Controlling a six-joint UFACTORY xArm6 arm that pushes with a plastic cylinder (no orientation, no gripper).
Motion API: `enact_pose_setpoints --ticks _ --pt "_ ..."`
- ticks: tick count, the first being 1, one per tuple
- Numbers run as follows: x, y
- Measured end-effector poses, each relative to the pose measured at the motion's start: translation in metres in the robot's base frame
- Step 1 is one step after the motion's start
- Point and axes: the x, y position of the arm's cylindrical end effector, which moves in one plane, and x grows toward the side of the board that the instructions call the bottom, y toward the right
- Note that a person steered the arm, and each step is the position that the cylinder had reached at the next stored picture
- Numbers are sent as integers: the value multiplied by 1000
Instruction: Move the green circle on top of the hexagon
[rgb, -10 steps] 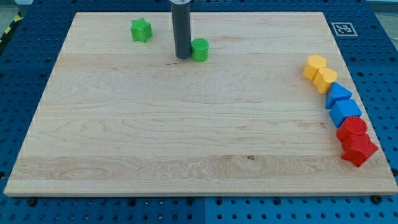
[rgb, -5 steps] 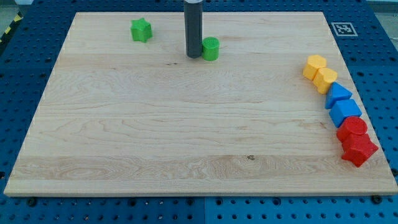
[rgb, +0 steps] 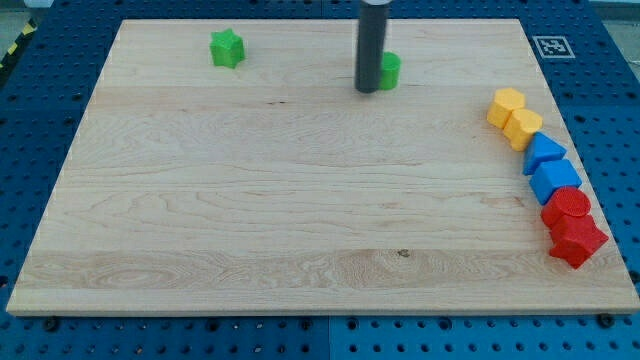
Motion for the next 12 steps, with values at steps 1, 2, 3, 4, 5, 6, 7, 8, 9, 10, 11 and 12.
enact_pose_setpoints --ticks 1,2,3,4,5,6,7,8,9,10,11,12 --pt "0 14" --pt "-10 -24" --pt "-24 -1" --pt "-17 60" --pt "-18 68" --pt "-42 41" --pt "-68 30" --pt "-69 63" --pt "-69 69" --pt "-69 69" --pt "-67 84" --pt "-65 91"
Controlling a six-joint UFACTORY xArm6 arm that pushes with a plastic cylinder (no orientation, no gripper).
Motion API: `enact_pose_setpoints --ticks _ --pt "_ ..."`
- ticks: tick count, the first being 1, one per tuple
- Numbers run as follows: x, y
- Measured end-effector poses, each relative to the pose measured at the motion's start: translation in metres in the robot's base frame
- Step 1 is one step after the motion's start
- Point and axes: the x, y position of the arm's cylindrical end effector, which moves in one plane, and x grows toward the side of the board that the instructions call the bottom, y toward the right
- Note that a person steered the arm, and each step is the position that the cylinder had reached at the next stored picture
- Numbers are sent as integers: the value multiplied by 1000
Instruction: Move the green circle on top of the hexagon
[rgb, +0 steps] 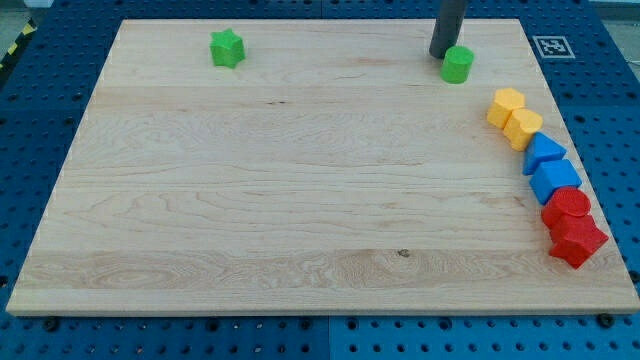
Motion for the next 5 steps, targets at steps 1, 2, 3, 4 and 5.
enact_pose_setpoints --ticks 1,2,3,4,5 --pt "6 4" --pt "31 -18" --pt "40 -6" --pt "45 26" --pt "42 11"
